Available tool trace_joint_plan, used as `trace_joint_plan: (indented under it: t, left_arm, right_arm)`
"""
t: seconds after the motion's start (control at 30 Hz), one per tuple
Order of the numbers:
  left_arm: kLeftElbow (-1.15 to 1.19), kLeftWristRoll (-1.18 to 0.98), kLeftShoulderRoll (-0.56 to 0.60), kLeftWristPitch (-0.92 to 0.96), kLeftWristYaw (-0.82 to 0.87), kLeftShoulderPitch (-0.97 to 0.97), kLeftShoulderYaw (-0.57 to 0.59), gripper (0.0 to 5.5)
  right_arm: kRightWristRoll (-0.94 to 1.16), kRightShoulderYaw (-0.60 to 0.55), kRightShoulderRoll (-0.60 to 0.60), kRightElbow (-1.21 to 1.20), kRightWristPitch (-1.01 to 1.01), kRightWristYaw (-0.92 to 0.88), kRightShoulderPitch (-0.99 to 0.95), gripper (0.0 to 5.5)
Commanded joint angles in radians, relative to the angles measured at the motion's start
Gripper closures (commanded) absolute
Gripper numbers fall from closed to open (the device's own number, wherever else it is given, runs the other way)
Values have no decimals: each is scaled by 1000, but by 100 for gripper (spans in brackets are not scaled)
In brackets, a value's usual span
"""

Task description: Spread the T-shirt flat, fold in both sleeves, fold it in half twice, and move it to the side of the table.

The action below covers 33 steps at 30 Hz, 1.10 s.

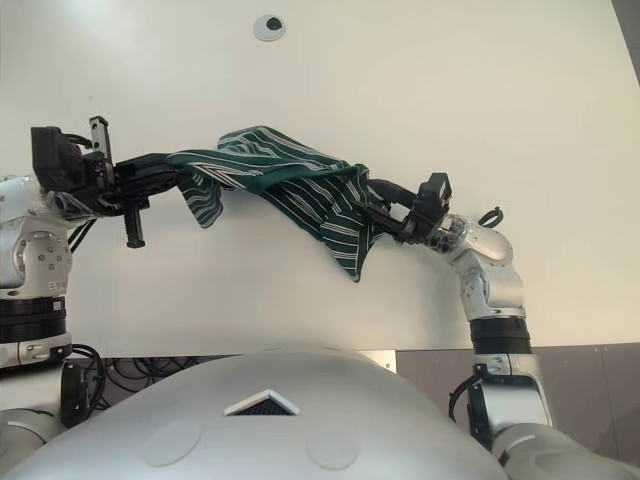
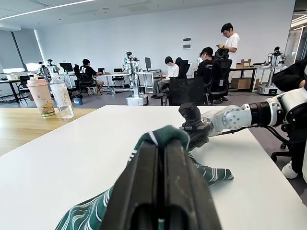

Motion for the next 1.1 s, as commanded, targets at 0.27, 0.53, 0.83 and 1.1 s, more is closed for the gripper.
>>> trace_joint_plan:
  t: [0.27,0.53,0.83,1.1]
  left_arm:
    - [-63,-77,-7,93,15,-21,37,550]
    - [-85,-95,-4,114,4,-16,43,550]
    - [-103,-119,-3,134,-4,-12,61,550]
    - [-101,-115,-3,138,1,-18,65,550]
  right_arm:
    - [15,-6,75,11,43,-39,-53,263]
    - [-9,-9,100,79,36,-79,-110,263]
    - [-54,-8,109,155,13,-71,-148,263]
    - [-42,3,108,130,31,-5,-135,387]
